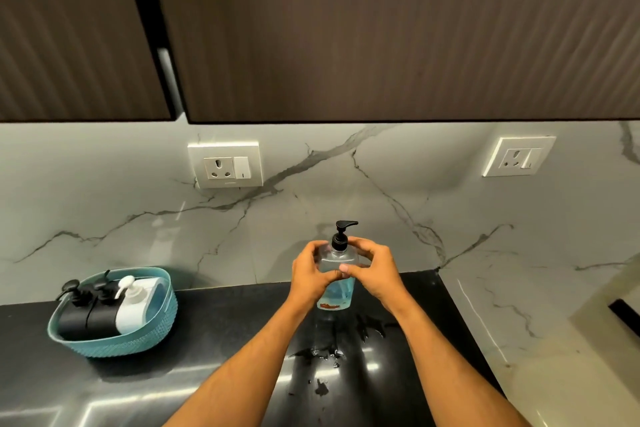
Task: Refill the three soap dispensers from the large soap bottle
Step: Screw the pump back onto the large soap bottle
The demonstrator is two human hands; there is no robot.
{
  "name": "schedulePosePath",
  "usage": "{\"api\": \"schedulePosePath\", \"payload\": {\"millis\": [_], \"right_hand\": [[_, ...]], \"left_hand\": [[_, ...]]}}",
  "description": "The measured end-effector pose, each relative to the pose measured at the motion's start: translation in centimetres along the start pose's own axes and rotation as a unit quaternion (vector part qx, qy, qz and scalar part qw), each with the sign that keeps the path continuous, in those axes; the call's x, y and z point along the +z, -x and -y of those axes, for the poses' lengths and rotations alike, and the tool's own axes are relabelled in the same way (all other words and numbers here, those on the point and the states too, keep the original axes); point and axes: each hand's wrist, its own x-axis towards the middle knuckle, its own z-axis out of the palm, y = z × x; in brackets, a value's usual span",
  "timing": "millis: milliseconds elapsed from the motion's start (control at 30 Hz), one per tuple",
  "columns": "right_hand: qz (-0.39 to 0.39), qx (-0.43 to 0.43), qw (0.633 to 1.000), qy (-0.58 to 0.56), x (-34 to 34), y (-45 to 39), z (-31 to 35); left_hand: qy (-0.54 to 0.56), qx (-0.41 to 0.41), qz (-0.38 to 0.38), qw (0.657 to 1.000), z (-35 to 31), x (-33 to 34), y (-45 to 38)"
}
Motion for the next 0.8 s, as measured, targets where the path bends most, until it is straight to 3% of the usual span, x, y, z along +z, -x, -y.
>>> {"api": "schedulePosePath", "payload": {"millis": [367, 800], "right_hand": [[0.000, 0.011, 1.000, 0.029, 0.7, -1.4, -3.0], [0.020, 0.005, 0.999, 0.028, 0.6, -2.2, -4.0]], "left_hand": [[-0.028, -0.026, 0.047, 0.998, 1.7, 0.6, -1.5], [-0.131, 0.015, 0.049, 0.990, 1.6, 0.5, -1.4]]}}
